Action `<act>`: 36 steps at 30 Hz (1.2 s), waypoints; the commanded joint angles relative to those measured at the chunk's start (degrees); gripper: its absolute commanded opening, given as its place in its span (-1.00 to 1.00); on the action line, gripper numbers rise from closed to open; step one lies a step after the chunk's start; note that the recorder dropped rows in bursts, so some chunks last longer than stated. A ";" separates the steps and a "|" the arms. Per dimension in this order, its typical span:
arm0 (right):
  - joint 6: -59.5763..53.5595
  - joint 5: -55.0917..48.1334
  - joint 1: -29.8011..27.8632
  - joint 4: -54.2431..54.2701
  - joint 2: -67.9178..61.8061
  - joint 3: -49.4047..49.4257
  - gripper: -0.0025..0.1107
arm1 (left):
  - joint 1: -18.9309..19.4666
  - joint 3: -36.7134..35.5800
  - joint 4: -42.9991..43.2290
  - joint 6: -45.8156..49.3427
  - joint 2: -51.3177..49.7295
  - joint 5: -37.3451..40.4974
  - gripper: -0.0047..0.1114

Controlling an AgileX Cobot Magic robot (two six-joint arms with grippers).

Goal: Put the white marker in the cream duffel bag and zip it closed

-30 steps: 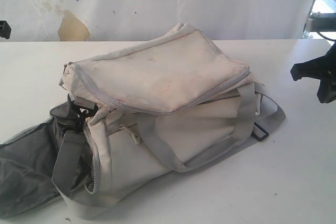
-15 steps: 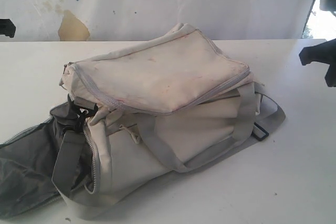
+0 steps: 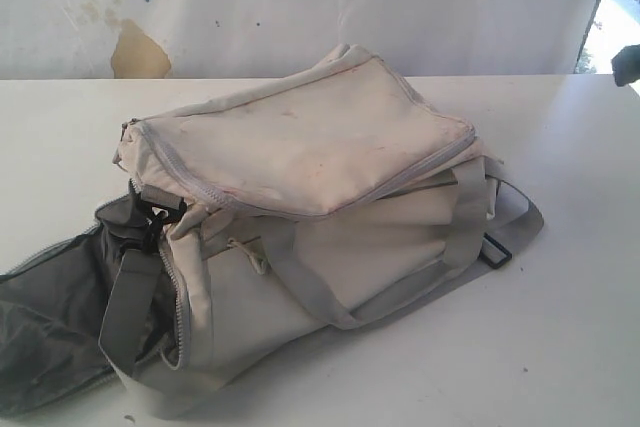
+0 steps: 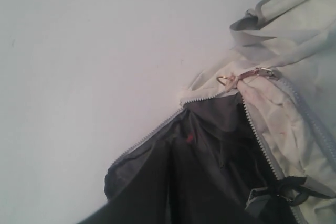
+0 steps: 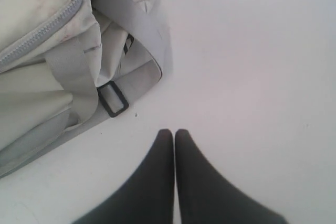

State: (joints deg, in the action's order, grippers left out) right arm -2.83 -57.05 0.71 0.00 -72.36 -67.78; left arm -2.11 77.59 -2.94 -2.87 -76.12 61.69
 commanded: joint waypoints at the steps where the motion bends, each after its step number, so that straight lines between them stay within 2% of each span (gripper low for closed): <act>1: 0.12 0.53 -0.22 0.00 5.29 1.23 -0.96 | 0.23 0.12 0.65 0.09 6.55 -0.39 -0.92; 9: 0.12 0.15 -0.22 0.00 15.63 1.31 -0.96 | 0.23 0.12 2.55 0.09 17.62 1.83 -0.92; 36: -1.43 -2.38 -0.11 0.00 46.35 1.31 -0.96 | 0.23 0.12 2.94 0.31 52.19 2.14 -0.92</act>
State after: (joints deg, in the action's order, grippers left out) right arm -3.16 -58.90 0.71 0.00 -28.30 -66.70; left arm -2.11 77.59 -0.36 -2.73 -26.60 64.33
